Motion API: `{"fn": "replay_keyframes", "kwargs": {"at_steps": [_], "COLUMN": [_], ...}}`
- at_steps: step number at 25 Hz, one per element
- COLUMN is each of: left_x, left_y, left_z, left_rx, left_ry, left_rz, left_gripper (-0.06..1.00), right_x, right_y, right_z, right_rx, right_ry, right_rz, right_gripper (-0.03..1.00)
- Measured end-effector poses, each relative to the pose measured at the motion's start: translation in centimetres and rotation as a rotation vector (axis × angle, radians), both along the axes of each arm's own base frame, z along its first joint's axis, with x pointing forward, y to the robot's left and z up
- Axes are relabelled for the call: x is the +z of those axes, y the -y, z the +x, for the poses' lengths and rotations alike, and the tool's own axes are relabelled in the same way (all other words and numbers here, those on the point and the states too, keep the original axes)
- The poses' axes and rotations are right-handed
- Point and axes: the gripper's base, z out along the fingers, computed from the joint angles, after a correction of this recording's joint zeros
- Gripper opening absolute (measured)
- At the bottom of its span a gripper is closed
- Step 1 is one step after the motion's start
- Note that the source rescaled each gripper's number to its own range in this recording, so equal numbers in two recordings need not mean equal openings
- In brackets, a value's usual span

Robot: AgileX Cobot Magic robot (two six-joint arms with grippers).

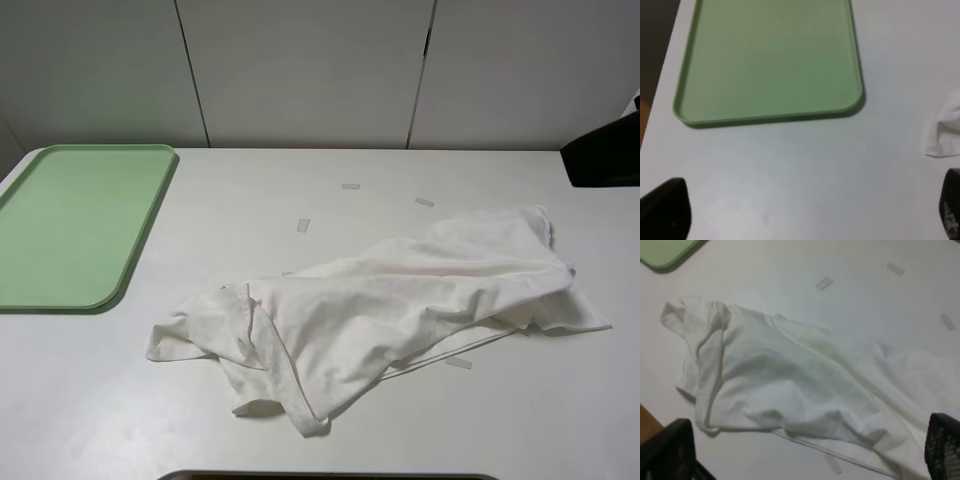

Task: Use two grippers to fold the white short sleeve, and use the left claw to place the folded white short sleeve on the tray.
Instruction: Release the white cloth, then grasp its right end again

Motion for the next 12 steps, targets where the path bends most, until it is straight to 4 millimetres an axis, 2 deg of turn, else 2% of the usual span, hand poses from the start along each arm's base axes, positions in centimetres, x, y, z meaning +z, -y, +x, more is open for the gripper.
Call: {"fn": "replay_keyframes", "kwargs": {"at_steps": [12], "left_x": [0.0], "left_y": [0.0], "left_z": [0.0], "left_rx": [0.029], "left_ry": [0.002], "left_rz": [-0.039], "left_gripper": [1.0], "right_x": [-0.02], "right_y": [0.0], "right_z": [-0.02], "right_rx": [-0.027], "right_ry": [-0.023], "right_rz": [0.021], "right_gripper": [1.0]}}
